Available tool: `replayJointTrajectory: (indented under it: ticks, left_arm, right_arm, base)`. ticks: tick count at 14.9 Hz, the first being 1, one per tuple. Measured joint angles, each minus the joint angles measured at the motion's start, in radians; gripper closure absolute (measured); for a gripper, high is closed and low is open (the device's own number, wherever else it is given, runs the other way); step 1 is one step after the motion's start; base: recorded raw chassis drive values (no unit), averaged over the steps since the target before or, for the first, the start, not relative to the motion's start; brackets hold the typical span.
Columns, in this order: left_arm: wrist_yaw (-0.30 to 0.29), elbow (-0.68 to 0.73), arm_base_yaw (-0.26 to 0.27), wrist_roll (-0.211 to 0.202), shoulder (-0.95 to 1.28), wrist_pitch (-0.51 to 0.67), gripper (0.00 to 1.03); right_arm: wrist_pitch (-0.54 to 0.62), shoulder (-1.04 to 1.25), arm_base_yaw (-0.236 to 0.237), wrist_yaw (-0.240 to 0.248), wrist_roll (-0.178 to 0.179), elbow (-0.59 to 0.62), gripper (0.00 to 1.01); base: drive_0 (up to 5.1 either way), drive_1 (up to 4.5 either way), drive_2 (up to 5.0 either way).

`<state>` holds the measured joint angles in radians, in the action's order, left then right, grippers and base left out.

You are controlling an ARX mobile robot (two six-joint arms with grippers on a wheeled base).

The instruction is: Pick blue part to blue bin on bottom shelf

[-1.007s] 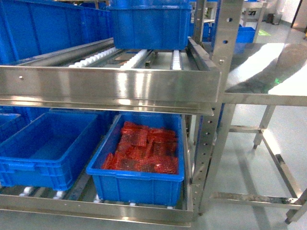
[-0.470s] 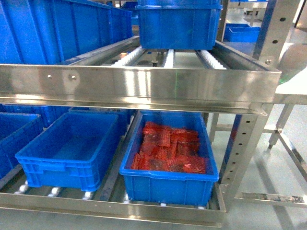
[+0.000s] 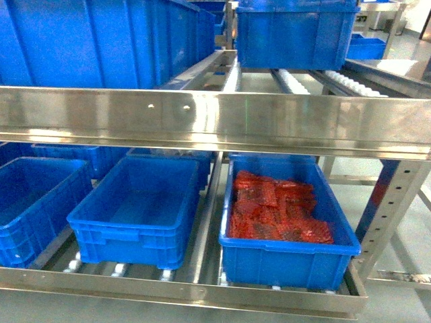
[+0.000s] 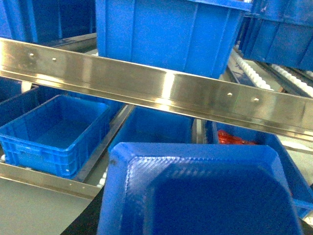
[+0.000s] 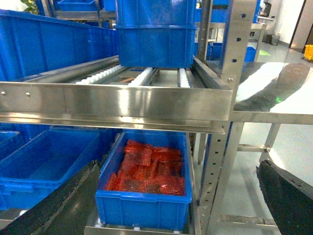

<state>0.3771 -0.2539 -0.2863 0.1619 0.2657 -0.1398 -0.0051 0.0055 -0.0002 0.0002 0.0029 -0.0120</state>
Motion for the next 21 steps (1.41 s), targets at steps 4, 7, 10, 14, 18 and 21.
replayJointTrajectory:
  ticks: [4,7,10,14,18,21]
  left_arm:
    - [0.002,0.000,0.000,0.000,-0.002,0.002,0.60]
    - [0.004,0.000,0.000,0.000,-0.002,-0.002,0.60]
    - [0.003,0.000,0.000,0.000,-0.002,-0.001,0.60]
    - [0.003,0.000,0.000,0.000,-0.002,-0.002,0.60]
    - [0.004,0.000,0.000,0.000,-0.001,0.002,0.60]
    - [0.004,0.000,0.000,0.001,-0.001,0.001,0.60]
  right_arm:
    - [0.003,0.000,0.000,-0.003,0.000,0.000,0.03]
    - [0.001,0.000,0.000,-0.003,0.000,0.000,0.03]
    - [0.000,0.000,0.000,-0.003,0.000,0.000,0.03]
    - [0.000,0.000,0.000,-0.003,0.000,0.000,0.03]
    - [0.003,0.000,0.000,-0.003,0.000,0.000,0.03]
    - [0.003,0.000,0.000,-0.001,0.000,0.000,0.03]
  base:
    - [-2.5,1.19,1.2]
    - [0.0,0.00,0.0]
    - [0.0,0.00,0.0]
    - [0.0,0.00,0.0]
    - [0.0,0.00,0.0]
    - [0.0,0.00,0.0]
